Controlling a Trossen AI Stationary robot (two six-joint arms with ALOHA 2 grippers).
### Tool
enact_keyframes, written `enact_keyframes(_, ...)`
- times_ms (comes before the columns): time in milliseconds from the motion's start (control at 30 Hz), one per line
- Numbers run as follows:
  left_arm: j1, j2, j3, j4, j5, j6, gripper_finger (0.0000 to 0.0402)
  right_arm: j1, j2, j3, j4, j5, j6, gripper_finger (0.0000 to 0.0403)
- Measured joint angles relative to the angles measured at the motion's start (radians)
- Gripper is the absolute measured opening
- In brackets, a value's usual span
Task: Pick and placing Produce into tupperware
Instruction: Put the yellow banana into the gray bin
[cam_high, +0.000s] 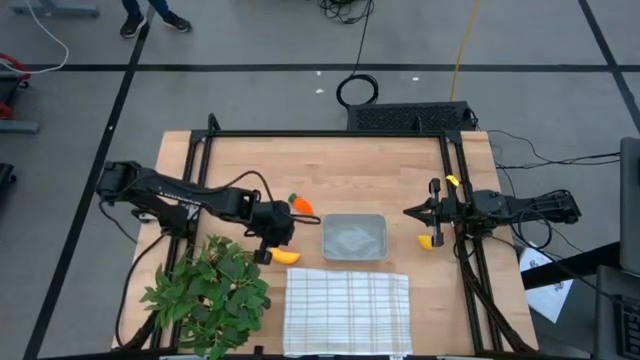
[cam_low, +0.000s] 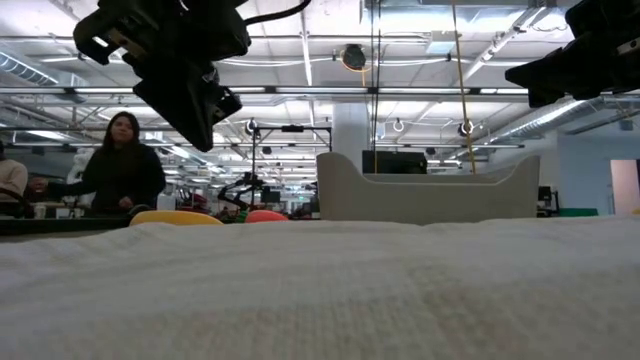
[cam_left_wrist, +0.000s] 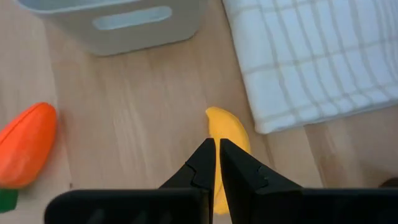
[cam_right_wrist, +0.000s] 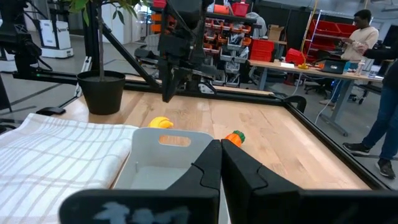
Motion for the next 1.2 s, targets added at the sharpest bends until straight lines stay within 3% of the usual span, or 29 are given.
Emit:
enact_keyframes(300,-0.034,0.092,0.000,-0.002,0.008,-0.065,0.0026,0.000,0.006,0.000,0.002,0.000,-0.001,0.0000)
enact_keyframes(867,-0.053,0.086,0.001,-0.005,0.014,-0.114,0.0028,0.000,0.009,0.000,0.003,0.000,0.002,0.0000)
enact_keyframes(1000,-0.053,0.086,0.001,-0.005,0.031,-0.162,0.0058,0.000,0.009,0.000,0.003,0.000,0.003,0.0000)
enact_keyframes(1200,-0.056,0.086,0.001,-0.005,0.063,-0.184,0.0154,0.000,0.009,0.000,0.003,0.000,0.003,0.0000)
